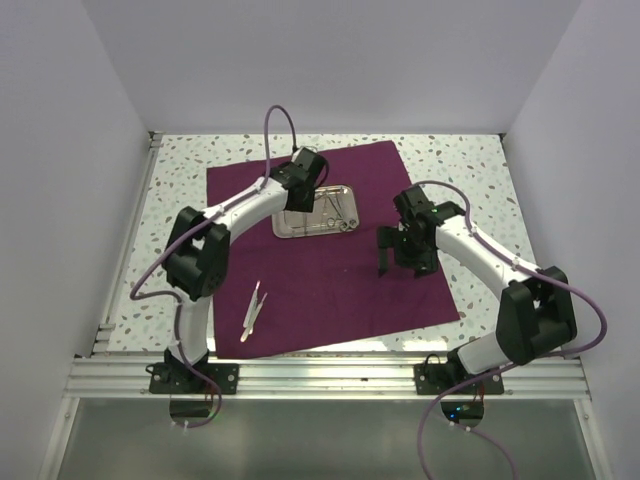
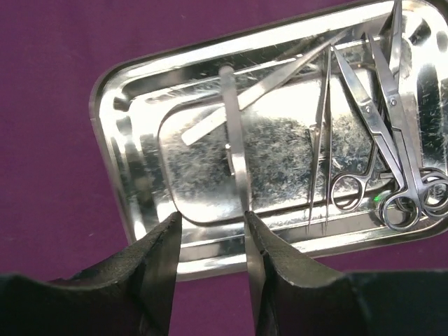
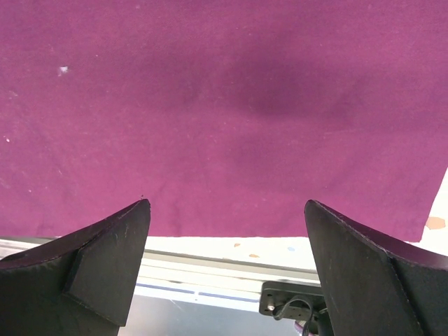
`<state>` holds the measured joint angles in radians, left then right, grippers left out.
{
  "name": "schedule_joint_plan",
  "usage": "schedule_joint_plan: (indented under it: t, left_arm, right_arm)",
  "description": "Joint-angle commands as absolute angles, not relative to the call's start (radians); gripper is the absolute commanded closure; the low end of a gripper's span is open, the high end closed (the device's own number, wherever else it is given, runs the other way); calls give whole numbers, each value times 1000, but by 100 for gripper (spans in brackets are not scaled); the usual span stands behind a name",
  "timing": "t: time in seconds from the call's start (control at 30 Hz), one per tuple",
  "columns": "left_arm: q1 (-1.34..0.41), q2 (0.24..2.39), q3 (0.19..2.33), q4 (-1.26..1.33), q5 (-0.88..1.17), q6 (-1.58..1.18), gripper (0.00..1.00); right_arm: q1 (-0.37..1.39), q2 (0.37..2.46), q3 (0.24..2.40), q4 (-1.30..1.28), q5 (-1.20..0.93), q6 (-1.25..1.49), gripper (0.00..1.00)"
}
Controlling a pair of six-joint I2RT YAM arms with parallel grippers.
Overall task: Open and lay out the surgical kit
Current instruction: Pick up the medical item from the container.
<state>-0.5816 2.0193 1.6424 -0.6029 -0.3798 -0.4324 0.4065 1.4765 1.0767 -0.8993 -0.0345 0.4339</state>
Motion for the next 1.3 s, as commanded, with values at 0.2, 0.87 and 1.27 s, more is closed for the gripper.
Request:
schedule_joint_plan:
  t: [0.2, 0.87, 1.27]
  left_arm:
    - [-555, 2170, 1752, -512, -204, -449, 60]
    - [-523, 2338, 1896, -581, -189, -419, 84]
    - [-526, 2182, 1807, -506, -196, -388, 100]
  right_arm:
    - [405, 1503, 1135, -936, 32, 413, 4]
    - [402, 1643, 1233, -953, 72, 379, 4]
    - [402, 1646, 1229, -943, 63, 371, 4]
